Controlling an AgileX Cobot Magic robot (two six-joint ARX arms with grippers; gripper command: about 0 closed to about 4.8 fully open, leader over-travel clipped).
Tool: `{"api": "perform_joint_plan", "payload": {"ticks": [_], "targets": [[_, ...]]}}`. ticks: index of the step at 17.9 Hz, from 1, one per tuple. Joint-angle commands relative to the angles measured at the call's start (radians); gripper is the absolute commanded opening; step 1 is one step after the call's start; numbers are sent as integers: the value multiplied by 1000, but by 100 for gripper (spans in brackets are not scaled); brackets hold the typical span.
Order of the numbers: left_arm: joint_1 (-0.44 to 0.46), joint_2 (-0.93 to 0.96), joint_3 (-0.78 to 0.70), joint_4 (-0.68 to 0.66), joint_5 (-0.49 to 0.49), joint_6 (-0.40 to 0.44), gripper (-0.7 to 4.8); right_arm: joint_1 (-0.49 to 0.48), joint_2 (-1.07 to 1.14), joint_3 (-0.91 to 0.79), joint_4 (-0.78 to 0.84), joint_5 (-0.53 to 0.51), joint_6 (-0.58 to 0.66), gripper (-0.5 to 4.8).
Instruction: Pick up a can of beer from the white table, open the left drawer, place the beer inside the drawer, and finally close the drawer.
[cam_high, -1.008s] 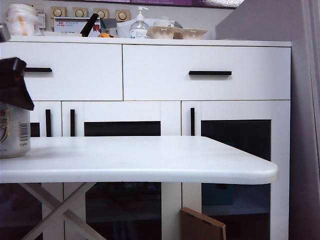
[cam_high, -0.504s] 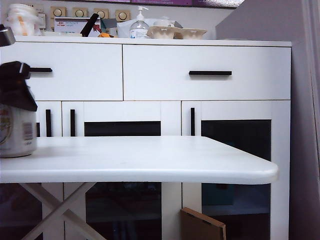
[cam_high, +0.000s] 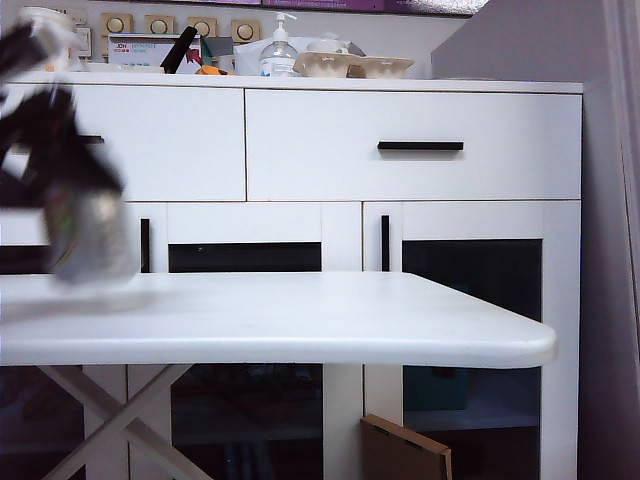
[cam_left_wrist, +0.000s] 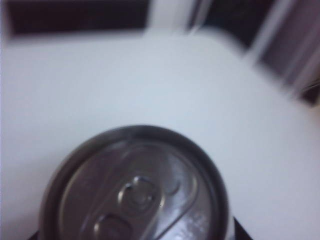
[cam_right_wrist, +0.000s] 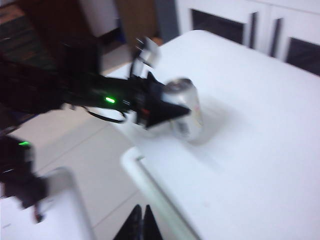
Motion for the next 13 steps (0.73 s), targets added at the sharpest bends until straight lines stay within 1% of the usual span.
{"api": "perform_joint_plan", "payload": {"ticks": [1, 7, 9, 13], "targets": [[-45, 1, 87, 60, 45, 1, 84, 0, -7, 6, 18, 85, 0, -5], [-231, 127, 212, 53, 50, 1, 84, 0, -8, 6, 18, 179, 0, -5], [-294, 200, 257, 52, 50, 1, 84, 0, -11, 14, 17, 232, 0, -5], [-413, 339, 344, 53, 43, 2, 84, 0, -11, 36, 10, 261, 0, -5]]}}
